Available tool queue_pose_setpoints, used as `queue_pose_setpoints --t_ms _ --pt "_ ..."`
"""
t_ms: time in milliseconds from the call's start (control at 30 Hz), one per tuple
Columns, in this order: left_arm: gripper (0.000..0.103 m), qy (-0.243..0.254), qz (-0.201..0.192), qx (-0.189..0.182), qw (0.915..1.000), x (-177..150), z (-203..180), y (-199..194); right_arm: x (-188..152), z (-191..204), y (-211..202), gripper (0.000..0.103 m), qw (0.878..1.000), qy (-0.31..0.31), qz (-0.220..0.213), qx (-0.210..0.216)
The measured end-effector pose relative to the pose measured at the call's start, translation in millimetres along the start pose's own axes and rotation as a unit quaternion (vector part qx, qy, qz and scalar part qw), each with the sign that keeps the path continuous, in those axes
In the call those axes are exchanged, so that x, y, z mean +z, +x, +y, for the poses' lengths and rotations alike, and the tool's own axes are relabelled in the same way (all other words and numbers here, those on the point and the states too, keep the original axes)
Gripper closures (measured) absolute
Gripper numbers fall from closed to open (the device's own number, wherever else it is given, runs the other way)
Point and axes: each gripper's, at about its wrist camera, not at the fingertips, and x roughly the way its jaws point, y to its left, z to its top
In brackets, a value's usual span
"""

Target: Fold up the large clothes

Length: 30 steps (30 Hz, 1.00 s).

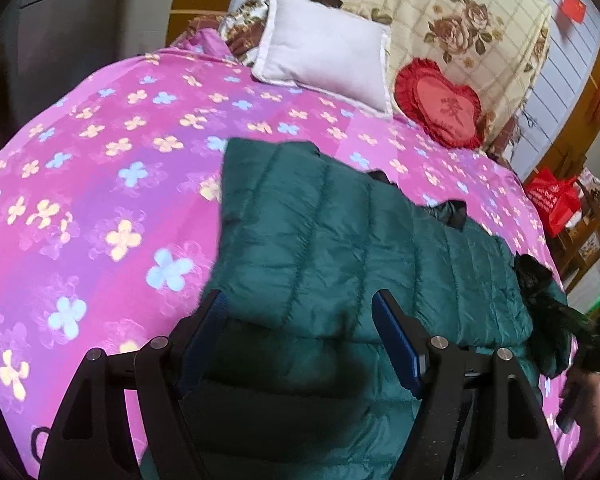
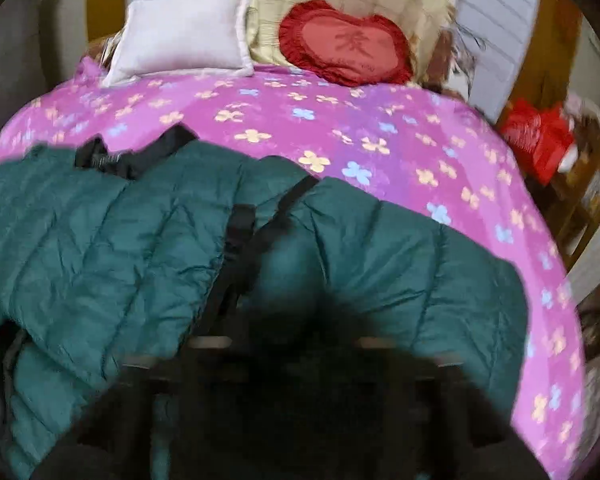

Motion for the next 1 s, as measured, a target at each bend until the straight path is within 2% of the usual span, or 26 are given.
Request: queue_pose_setpoints --t_ms 67,133,233,333,433,533,600,667,700,733,767,900,1000 --pt "0.046 -0.012 -0.005 0.0 0.9999 5.1 6.2 -4.2 7.7 -7.7 -19.1 0.09 0.998 0.039 -0.024 0.032" --pt "0.046 -0.034 -0.011 -0.012 0.9993 9.8 13.3 -9.1 21.1 -3.0 -50.8 0.09 0.993 0.062 -0.054 0.086" --pt "0.046 -0.052 -0.023 -0.022 0.9981 12.8 20.2 -15.4 45.0 30.2 -86.9 0.09 0.983 0.04 -0.088 0.154" --pt "0.046 -0.063 -0.027 -0.024 0.9974 14.0 27.6 -17.5 66.7 81.7 -102.3 0.09 0.972 0.006 -0.095 0.216" --pt "0.046 -0.08 -0.027 -0.03 0.996 16.0 35.9 -16.2 80.6 136.6 -89.6 0.09 0.958 -0.003 -0.079 0.276" --pt "0.046 -0.094 -0.035 -0.031 0.9945 19.9 46.1 -13.3 81.9 193.1 -65.7 0.09 0.948 -0.016 -0.057 0.314" --pt "0.046 -0.111 -0.037 -0.035 0.9925 21.7 54.7 -10.3 75.5 225.1 -44.5 0.09 0.942 -0.017 -0.027 0.333" --pt "0.046 -0.129 -0.034 -0.055 0.9895 22.5 61.7 -8.2 67.2 249.7 -15.5 0.082 0.941 -0.018 0.018 0.337" --pt "0.046 -0.137 -0.032 -0.067 0.9878 22.9 64.1 -6.5 60.7 256.8 -4.6 0.071 0.941 -0.019 0.04 0.336" --pt "0.046 -0.141 -0.03 -0.075 0.9867 23.2 65.5 -5.8 57.9 260.2 3.6 0.062 0.94 -0.02 0.056 0.337" --pt "0.046 -0.142 -0.028 -0.083 0.9861 23.3 64.9 -4.0 54.6 258.4 4.2 0.06 0.937 -0.021 0.061 0.344" --pt "0.045 -0.129 -0.02 -0.104 0.986 24.4 47.8 3.2 46.4 216.6 -38.9 0.047 0.942 -0.027 0.012 0.334" --pt "0.044 -0.102 -0.017 -0.104 0.9893 29.9 22.2 12.6 37.9 160.7 -78.9 0.031 0.954 -0.02 -0.032 0.299"
